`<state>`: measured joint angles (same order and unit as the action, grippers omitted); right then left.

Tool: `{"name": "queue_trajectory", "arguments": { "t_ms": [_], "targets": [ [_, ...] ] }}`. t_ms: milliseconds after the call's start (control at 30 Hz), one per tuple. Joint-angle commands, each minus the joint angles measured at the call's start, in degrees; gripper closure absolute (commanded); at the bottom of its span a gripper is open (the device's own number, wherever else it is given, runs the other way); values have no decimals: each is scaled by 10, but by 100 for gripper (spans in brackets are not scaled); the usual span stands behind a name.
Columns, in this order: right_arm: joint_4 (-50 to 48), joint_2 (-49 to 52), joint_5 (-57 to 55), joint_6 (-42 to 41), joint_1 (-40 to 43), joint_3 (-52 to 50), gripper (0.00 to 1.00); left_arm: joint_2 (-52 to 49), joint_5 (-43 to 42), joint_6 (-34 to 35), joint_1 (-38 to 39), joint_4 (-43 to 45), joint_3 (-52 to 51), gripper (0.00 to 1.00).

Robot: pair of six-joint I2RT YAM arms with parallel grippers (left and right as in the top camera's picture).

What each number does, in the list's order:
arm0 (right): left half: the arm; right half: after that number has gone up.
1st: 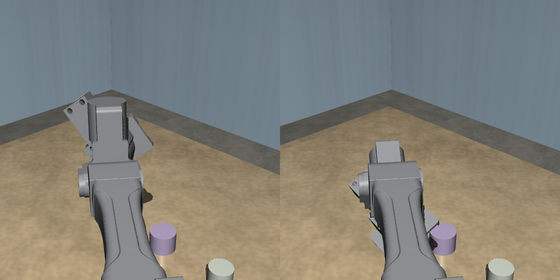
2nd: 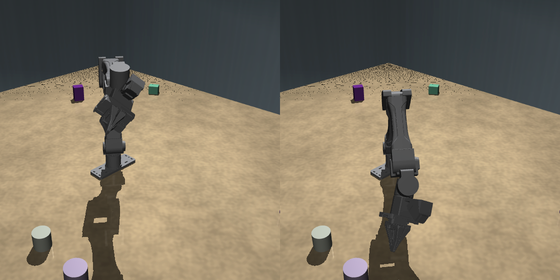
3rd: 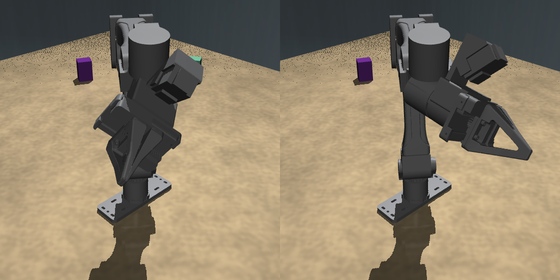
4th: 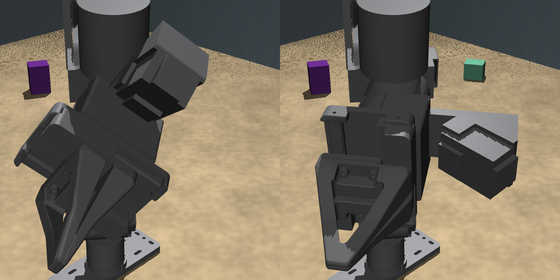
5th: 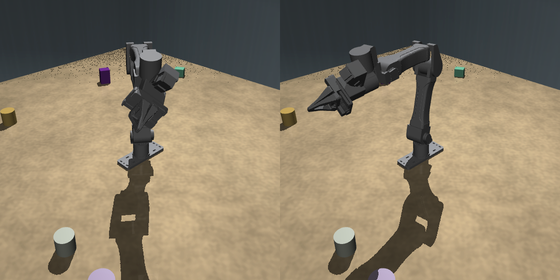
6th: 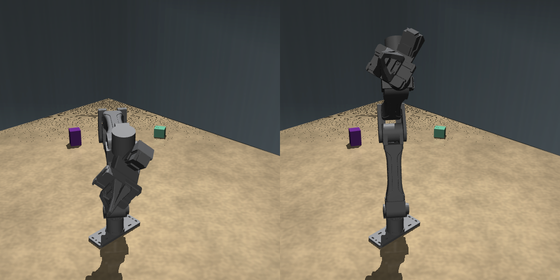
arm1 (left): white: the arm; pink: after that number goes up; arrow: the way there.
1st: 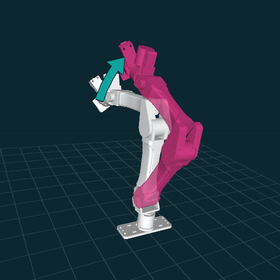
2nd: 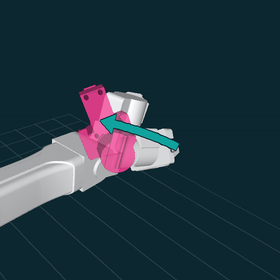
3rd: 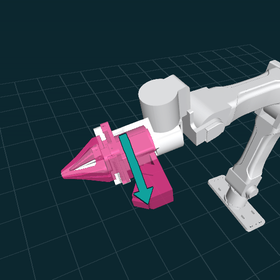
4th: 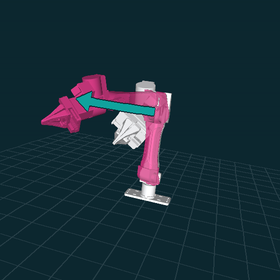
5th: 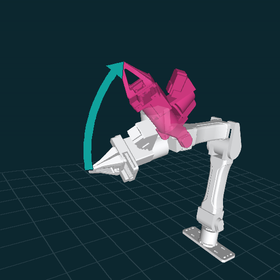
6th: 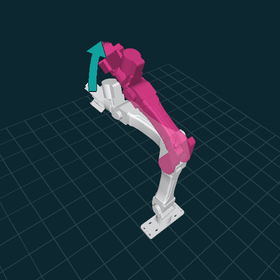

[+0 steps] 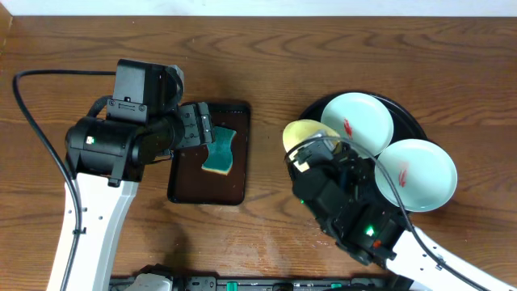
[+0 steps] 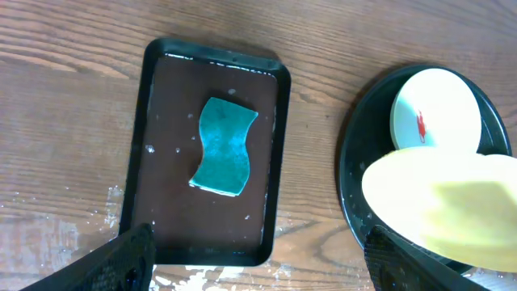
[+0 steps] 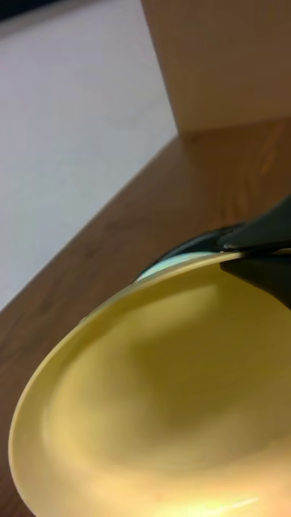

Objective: Clean dirty plates on tray and stack at the side
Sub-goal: 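Lift the yellow plate off the black tray with the right gripper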

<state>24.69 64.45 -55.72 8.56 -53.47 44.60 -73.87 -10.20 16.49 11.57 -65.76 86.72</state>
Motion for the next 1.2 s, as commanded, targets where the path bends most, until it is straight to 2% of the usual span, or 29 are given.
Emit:
{"name": "queue_trajectory", "arguments": {
  "t_ms": [0,233,900,967,1100,1167],
  "targets": [
    [0,-6,52,-41,30,7,99,0,-1,2,-3,-2,1,17],
    [1,-6,78,-47,62,7,99,0,-1,2,-3,-2,1,17],
    [9,-6,73,-46,66,7,99,0,-1,2,-3,-2,1,17],
    [0,-6,37,-24,68,7,99,0,-1,2,-3,-2,1,17],
    [-54,-7,-35,102,51,7,99,0,-1,2,-3,-2,1,17],
    [-78,-7,-73,139,26,7,99,0,-1,2,-3,-2,1,17]
  ]
}}
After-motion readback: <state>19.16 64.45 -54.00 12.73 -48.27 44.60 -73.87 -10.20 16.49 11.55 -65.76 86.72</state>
